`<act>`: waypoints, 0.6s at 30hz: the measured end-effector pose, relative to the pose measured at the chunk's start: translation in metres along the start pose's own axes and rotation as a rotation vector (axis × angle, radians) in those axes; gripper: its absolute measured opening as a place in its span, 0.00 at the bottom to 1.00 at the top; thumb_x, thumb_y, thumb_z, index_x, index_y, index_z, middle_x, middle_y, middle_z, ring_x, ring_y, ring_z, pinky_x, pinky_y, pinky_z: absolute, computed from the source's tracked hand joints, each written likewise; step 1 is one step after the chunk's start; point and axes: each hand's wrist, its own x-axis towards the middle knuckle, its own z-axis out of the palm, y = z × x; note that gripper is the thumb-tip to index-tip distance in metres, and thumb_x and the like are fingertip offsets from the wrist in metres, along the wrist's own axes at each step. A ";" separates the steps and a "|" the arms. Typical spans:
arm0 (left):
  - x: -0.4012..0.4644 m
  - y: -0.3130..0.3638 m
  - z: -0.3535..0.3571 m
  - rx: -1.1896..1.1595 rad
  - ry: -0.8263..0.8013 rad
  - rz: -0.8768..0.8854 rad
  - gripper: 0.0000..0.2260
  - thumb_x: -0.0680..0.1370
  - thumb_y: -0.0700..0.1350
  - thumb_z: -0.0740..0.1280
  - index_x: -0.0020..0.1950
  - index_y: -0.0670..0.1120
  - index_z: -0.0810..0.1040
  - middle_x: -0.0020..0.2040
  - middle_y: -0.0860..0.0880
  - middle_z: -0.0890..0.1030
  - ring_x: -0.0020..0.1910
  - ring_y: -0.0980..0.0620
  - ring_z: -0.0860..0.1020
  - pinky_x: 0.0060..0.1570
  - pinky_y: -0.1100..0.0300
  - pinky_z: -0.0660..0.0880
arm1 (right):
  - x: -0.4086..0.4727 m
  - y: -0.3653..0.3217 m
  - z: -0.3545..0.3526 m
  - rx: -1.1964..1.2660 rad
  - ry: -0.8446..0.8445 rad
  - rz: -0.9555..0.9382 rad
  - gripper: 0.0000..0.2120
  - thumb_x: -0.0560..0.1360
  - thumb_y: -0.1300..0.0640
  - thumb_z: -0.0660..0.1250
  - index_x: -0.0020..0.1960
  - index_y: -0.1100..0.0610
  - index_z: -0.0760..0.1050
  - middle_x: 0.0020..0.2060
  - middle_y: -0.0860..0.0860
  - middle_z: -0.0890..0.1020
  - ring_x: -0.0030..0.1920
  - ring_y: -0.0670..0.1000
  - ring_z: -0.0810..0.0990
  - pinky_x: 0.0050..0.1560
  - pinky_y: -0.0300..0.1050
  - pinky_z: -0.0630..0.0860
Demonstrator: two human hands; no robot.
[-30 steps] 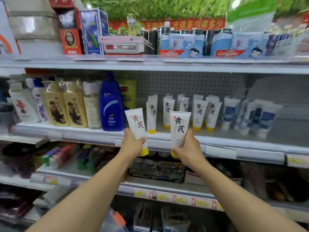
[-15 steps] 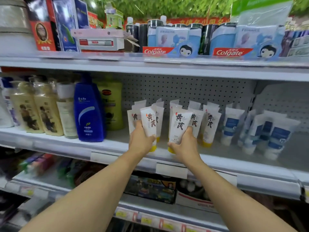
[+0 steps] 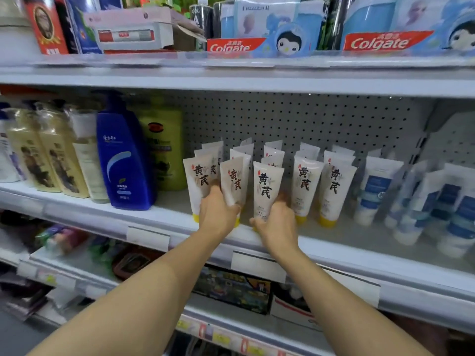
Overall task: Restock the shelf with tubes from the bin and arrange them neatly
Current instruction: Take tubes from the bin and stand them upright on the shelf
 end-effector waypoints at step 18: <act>-0.022 -0.009 -0.051 0.023 -0.184 0.006 0.23 0.77 0.48 0.63 0.70 0.43 0.63 0.65 0.42 0.74 0.63 0.42 0.72 0.60 0.52 0.70 | -0.078 -0.018 -0.001 -0.371 -0.049 -0.118 0.23 0.73 0.49 0.66 0.65 0.56 0.66 0.63 0.56 0.68 0.64 0.58 0.63 0.62 0.49 0.65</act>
